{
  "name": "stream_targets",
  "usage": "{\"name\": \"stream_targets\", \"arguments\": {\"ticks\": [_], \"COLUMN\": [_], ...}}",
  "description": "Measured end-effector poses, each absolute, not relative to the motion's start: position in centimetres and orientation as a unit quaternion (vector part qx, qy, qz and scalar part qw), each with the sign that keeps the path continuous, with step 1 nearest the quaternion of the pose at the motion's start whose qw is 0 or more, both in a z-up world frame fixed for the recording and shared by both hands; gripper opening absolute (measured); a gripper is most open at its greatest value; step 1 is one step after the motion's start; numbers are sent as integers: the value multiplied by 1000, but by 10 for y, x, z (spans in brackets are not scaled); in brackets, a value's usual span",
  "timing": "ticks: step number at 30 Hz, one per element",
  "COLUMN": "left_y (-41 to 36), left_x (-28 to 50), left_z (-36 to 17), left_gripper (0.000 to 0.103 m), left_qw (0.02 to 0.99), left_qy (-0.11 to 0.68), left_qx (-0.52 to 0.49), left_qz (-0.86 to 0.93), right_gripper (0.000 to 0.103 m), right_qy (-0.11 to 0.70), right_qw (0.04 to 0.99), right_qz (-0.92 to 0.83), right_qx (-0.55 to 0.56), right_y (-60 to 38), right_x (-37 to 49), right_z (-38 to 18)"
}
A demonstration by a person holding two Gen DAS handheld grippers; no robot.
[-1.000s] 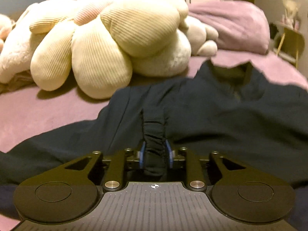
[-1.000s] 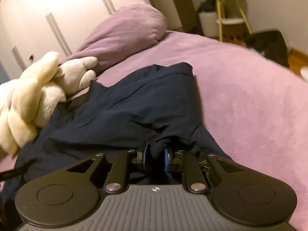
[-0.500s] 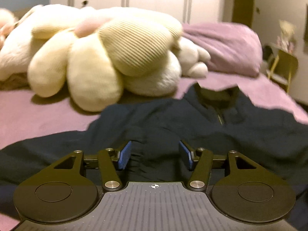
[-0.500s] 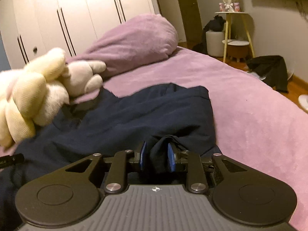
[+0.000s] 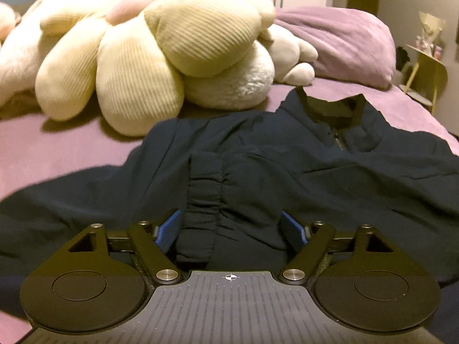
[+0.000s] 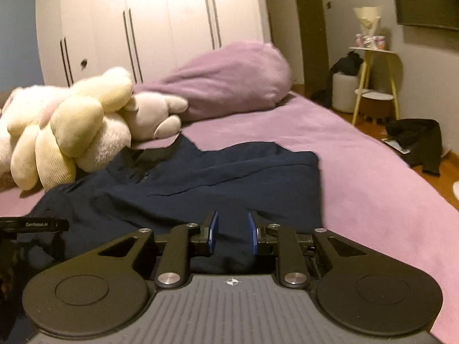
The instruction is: Fold large clothes
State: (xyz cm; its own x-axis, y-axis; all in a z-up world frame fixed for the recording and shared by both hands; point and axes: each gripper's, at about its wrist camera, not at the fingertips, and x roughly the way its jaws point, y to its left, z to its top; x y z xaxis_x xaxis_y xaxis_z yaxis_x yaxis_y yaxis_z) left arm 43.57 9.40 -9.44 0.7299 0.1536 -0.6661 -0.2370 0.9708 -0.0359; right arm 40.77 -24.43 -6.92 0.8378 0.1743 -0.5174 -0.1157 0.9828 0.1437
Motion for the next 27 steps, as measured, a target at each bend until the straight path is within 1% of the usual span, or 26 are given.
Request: {"name": "stream_targets", "arguments": {"ticks": [4, 5, 6, 7, 9, 12, 16, 18, 22, 27], "left_y": [87, 88, 90, 92, 94, 97, 98, 99, 103, 99], "left_x": [439, 439, 440, 441, 443, 449, 448, 442, 432, 433], "left_z": [-105, -107, -108, -108, -111, -115, -114, -112, -112, -111], "left_gripper": [87, 90, 91, 94, 98, 103, 103, 103, 103, 103], "left_qw": [926, 926, 925, 925, 927, 928, 926, 925, 927, 922], "left_qy": [359, 359, 359, 359, 355, 350, 352, 354, 352, 360], "left_qx": [-36, -36, -39, -40, -27, -14, -24, -27, -26, -21], "left_qz": [114, 114, 114, 116, 121, 123, 133, 136, 128, 137], "right_gripper": [20, 16, 5, 0, 0, 0, 1, 4, 4, 4], "right_qy": [327, 336, 330, 319, 302, 310, 314, 302, 296, 303], "right_qw": [943, 940, 943, 946, 950, 949, 948, 953, 954, 951], "right_qz": [60, 51, 41, 29, 4, -16, -7, 10, 33, 40], "right_qx": [15, -1, -22, -46, -82, -64, -50, -39, -27, -52], "right_y": [-219, -217, -216, -214, -216, -228, -231, -238, -255, -255], "right_x": [459, 468, 473, 474, 479, 492, 479, 456, 416, 417], "right_z": [-98, -108, -115, -119, -125, -125, -114, -107, -112, -118]}}
